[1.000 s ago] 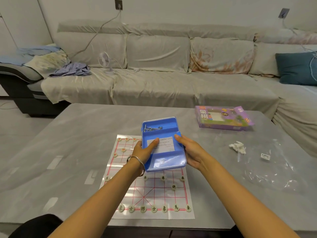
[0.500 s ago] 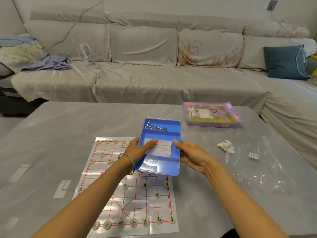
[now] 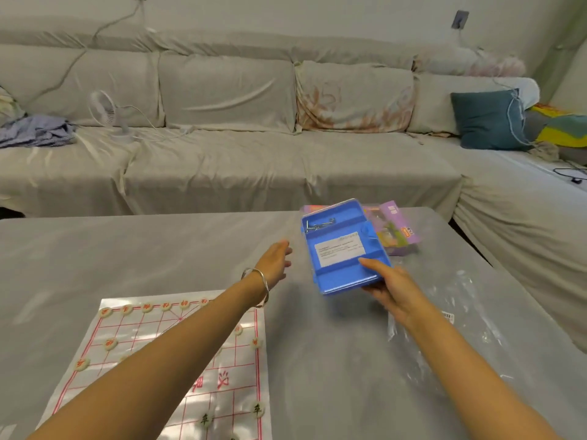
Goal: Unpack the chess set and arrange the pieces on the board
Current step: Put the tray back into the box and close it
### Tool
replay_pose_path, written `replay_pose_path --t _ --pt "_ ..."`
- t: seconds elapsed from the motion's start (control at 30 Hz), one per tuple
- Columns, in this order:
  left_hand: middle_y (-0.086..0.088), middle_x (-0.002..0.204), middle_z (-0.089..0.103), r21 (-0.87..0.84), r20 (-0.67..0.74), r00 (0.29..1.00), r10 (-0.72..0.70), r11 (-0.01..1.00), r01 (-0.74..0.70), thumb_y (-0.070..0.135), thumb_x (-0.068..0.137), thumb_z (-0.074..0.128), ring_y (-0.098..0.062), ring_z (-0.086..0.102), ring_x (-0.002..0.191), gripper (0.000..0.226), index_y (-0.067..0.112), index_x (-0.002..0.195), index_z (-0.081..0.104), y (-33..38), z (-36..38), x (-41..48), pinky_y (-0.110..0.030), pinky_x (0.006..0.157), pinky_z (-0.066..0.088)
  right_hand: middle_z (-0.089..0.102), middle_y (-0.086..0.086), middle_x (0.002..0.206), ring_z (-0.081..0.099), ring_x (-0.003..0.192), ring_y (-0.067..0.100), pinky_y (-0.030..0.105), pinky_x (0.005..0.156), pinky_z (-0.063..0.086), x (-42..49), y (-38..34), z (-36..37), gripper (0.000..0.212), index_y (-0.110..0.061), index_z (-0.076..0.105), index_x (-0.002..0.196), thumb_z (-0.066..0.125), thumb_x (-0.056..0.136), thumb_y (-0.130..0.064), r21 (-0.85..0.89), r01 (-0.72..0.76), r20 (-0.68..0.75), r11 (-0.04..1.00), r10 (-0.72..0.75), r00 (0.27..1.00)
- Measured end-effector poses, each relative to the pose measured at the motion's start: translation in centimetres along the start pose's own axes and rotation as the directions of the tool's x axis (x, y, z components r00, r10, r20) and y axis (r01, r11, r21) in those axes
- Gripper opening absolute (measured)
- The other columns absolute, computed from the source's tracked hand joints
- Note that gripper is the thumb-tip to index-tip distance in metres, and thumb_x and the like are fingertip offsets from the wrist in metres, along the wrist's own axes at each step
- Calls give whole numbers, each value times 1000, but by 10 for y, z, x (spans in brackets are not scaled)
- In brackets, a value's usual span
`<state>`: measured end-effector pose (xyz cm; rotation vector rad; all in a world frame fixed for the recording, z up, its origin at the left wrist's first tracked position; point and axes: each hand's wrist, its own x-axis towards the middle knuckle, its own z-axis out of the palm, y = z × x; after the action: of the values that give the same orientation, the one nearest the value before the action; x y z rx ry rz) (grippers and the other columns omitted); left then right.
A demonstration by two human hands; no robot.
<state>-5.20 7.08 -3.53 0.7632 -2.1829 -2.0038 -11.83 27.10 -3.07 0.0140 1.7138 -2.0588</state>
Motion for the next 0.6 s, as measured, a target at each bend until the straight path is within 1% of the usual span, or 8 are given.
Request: replay_pose_path --t 0.1,0.23,0.33,0.4,0.43,0.5,0.53,0.6 --pt "-6 152 23 205 -29 998 52 978 -45 37 100 27 -24 28 138 53 12 145 20 1 25 47 -35 112 20 67 5 95 63 85 19 35 80 53 35 -27 -39 34 -9 57 116 65 83 -15 46 65 -160 997 -57 986" --pt "-12 151 25 185 -138 983 -125 971 149 47 94 38 -34 30 135 66 12 146 17 -4 47 101 -42 111 27 66 6 102 63 93 21 35 79 52 78 -50 -71 30 -11 57 112 62 87 -26 49 96 -209 994 -83 974" --pt "-18 143 37 92 -186 965 -185 975 204 50 89 48 -37 41 127 72 10 143 25 -16 51 137 -46 105 36 66 5 104 63 92 21 38 78 51 104 -57 -77 23 -16 58 107 57 90 -31 23 88 -170 996 -83 982" --pt "-25 124 54 -15 -173 965 -199 980 199 49 86 54 -34 57 99 69 2 134 40 -20 56 151 -37 81 50 66 5 107 63 97 22 41 82 51 117 -58 -77 28 -17 58 112 56 90 -34 -14 80 -158 997 -81 984" --pt "-25 104 61 -67 -160 969 -185 982 177 44 87 57 -29 56 76 63 -3 127 47 -20 60 154 -28 63 48 67 5 107 63 98 23 43 82 51 122 -58 -76 29 -17 58 113 56 90 -35 -19 75 -152 997 -77 985" --pt "-12 72 55 -112 -173 970 -169 982 151 32 89 59 -19 43 50 46 -7 113 56 -20 65 157 -21 45 35 67 4 106 63 96 22 45 81 52 128 -56 -73 28 -18 57 112 56 90 -36 -6 71 -132 997 -71 989" --pt "-9 70 52 -132 -186 969 -163 981 139 26 89 59 -17 43 45 36 -5 107 59 -20 66 159 -19 39 35 67 4 105 64 94 21 44 79 52 130 -55 -71 26 -20 57 111 56 91 -35 3 77 -125 997 -76 989" --pt "-11 82 55 -232 -192 967 -170 965 123 18 91 57 -16 50 43 18 4 102 58 -15 63 157 -16 33 39 67 1 100 64 90 18 39 72 52 130 -55 -69 19 -22 58 107 55 92 -33 31 109 -125 994 -104 987"
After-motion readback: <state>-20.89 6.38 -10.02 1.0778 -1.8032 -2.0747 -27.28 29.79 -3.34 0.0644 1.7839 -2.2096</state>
